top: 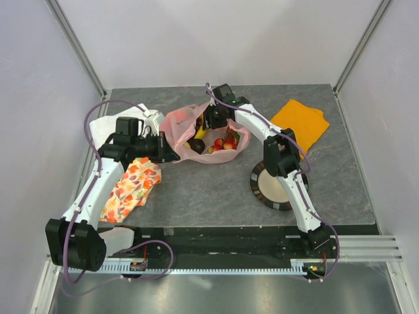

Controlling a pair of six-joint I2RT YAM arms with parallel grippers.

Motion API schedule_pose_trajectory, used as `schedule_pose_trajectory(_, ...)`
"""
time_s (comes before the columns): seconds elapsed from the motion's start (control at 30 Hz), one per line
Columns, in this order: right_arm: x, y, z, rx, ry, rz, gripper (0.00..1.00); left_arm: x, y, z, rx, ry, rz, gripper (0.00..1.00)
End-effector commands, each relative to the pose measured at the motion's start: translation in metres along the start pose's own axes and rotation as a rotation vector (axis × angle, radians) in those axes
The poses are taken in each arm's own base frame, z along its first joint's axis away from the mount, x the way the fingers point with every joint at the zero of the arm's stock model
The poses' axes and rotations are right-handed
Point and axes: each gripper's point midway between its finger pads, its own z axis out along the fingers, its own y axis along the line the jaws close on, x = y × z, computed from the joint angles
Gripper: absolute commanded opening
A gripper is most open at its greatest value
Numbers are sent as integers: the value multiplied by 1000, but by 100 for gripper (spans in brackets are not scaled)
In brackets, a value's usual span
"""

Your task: Take the fake fruits out of the plastic bag

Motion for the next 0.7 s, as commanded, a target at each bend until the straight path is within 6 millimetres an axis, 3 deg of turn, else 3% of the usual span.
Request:
schedule_pose_trajectory(0.0,-32,33,-17,-142,-83,44,56,-8,-8,-3,27,-10,67,2)
schedule_pose_trajectory(0.1,-28,33,-9,-106,-83,45,59,-9,-8,-3,28,-11,67,2)
schedule_pose_trajectory(0.33,-1,6,7,82,-27,65,61,-12,-9,-2,28,-11,73,2)
schedule_pose_trajectory(0.53,4,-3,14,95,-15,51,54,-18,-11,-5,20,-27,96,2)
schedule_pose_trajectory(0.63,2,11,19,-1,-18,17,39,-20,-10,-4,18,-29,95,2)
schedule_pose_trajectory(0.67,2,14,19,-10,-19,6,22,-21,-9,-3,16,-30,91,2)
